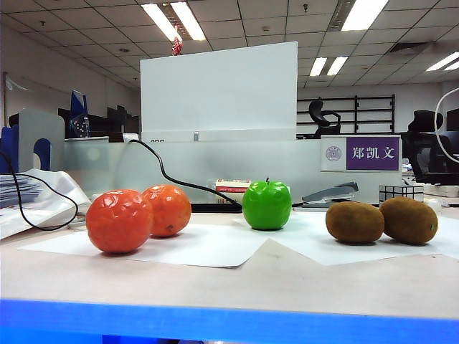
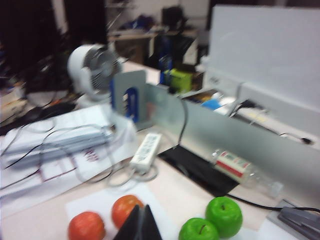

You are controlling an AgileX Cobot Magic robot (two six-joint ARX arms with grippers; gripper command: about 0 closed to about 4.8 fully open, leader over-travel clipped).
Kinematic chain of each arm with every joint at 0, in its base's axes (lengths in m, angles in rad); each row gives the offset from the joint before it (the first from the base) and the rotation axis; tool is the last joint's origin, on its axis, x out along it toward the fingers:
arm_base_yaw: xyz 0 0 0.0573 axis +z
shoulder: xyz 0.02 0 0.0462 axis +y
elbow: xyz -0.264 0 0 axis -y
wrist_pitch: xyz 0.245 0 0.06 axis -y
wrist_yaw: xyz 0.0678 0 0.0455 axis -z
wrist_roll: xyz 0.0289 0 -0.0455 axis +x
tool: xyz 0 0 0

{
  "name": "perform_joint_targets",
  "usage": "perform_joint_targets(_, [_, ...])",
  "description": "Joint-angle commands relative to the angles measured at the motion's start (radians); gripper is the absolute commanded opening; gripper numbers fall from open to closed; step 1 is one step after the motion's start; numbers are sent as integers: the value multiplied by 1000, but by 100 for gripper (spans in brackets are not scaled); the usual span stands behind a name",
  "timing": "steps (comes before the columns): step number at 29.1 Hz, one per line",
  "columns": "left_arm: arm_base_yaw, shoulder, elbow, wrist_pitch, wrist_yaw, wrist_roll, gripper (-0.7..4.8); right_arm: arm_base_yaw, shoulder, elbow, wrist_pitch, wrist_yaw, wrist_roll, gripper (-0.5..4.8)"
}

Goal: Put the same fruits together.

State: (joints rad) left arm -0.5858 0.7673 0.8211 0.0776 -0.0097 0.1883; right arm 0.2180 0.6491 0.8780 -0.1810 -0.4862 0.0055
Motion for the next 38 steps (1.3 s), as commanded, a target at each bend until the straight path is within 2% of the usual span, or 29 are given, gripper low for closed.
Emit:
perform_joint_targets(1, [2,-57,-80,103,-56,-36,-6,0,-26,-79,145,48,85,-9])
perform_joint_targets(9, [2,-135,-249,202,-72,-56,-6,0,-69,-279,365,142,200,-9])
perform_joint_targets(12, [2,-154,-319,260,-31,-106,-6,0,-87,-354,451,151,249,-9])
perform_joint_targets(16, [2,-181,-407,337,-31,-157,-6,-1,-116,-441,522,154,290,-9])
perform_joint_targets(23, [2,-251,-537,385,-31,-229,-6,-26,-206,-571,530,160,336,-9])
perform_joint_targets(29, [2,-304,-610,391,-31,-300,-6,-56,-298,-644,536,208,380,-8])
perform_joint_targets(36, [3,-319,-685,417,-30,-340,-6,-80,-367,-724,537,219,444,-8])
perform_joint_targets(38, [3,-319,-706,449,3,-343,-6,-79,-383,-742,530,222,444,-8])
